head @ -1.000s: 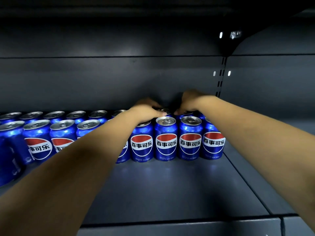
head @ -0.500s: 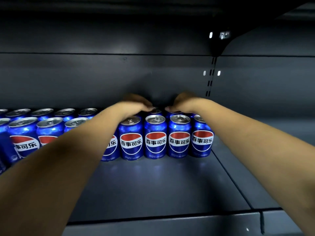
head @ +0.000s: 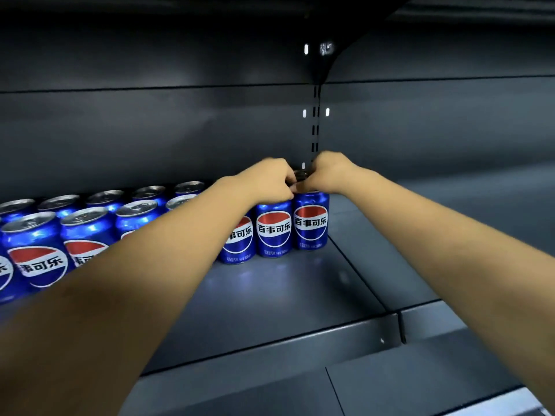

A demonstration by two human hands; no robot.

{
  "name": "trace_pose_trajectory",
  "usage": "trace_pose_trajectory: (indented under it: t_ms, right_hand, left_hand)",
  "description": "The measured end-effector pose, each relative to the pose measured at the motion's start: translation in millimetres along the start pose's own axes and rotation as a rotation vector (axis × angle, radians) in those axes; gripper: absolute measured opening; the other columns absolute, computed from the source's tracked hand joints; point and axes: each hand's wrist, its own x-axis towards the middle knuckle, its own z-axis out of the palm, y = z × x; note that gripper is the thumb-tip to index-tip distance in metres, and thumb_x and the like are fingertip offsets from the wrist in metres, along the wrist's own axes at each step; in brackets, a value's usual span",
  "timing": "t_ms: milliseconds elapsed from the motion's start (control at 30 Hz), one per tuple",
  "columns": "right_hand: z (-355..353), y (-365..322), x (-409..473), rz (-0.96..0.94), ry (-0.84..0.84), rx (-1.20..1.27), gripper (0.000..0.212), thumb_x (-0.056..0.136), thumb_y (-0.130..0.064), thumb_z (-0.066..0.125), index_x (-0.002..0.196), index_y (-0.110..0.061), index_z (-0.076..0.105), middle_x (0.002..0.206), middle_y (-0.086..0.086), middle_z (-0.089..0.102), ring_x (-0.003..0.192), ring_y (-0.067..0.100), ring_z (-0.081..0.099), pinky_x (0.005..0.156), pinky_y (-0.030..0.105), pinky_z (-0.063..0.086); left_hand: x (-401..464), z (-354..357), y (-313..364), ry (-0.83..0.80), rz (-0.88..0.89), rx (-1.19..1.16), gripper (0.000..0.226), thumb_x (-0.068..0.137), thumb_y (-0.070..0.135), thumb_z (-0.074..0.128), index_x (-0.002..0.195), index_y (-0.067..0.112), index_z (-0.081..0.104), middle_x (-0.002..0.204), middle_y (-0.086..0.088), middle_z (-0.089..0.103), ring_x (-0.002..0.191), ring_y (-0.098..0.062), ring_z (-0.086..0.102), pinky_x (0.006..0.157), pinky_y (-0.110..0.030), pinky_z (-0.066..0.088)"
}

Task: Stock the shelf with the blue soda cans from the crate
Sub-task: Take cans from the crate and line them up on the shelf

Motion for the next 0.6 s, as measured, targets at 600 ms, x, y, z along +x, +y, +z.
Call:
trace_pose_trajectory:
  t_ms: [600]
  right_hand:
    - [14,3,-3,-0.06,0.048,0.126,0.03,0.085,-0.028,0.066,0.107,-0.008,0.068,0.102,0.009,0.066,0.088,0.021,0.059,0.068,0.027,0.046]
  left_hand:
    - [-24,16,-3,0.138,-0.058,-0.319,0.052,0.087,0.011,0.063,0.137,0.018,0.049,0.13,-0.006,0.058,0.117,-0.018,0.054,0.086,-0.019,0.04]
